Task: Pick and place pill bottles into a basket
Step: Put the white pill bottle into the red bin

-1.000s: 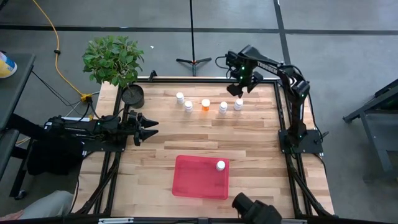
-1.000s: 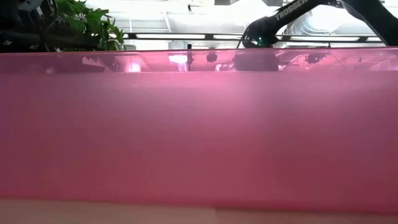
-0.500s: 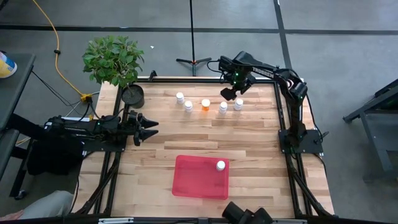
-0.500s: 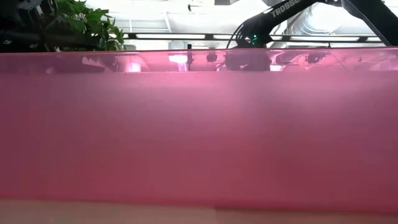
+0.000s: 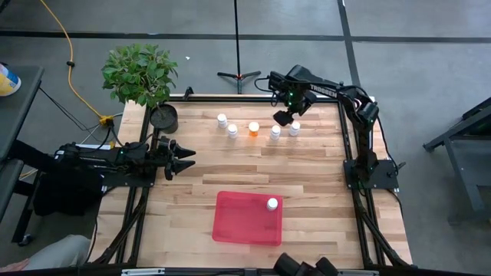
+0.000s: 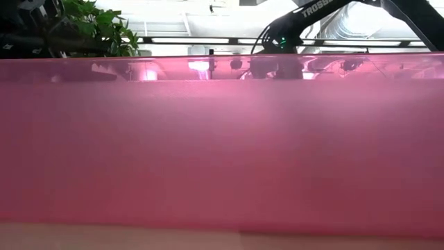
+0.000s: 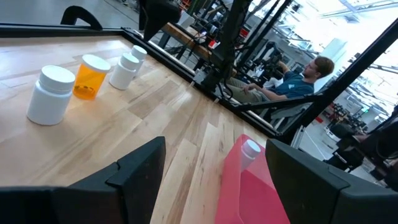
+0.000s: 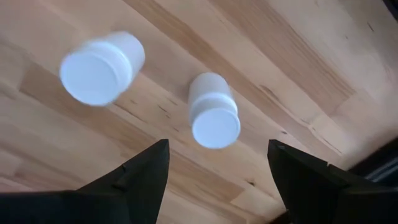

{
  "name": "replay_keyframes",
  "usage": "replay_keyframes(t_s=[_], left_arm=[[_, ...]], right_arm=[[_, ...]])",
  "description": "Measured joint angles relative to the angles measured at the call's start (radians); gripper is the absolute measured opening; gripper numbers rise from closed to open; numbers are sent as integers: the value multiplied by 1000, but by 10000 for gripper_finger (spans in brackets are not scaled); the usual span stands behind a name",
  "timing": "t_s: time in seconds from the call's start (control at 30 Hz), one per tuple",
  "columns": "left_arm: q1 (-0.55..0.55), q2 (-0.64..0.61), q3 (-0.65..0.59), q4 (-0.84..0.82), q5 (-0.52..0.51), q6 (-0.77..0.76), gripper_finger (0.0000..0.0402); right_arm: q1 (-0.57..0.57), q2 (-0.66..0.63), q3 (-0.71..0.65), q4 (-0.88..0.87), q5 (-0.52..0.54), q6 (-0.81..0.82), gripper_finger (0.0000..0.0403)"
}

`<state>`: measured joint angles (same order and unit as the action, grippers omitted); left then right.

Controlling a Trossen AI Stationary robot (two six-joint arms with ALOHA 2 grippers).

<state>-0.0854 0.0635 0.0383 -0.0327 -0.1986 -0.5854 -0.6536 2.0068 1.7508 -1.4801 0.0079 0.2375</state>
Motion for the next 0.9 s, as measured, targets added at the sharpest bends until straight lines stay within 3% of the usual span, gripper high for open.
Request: replay_keyframes(t_s=[0.57, 0.9], left_arm=[[0, 0, 0, 0, -2, 0, 310], [0, 0, 0, 0, -14, 0, 310]], right_arm=[[12, -173, -20, 51, 13, -103, 261], [3, -489, -547, 419, -75, -6, 261]])
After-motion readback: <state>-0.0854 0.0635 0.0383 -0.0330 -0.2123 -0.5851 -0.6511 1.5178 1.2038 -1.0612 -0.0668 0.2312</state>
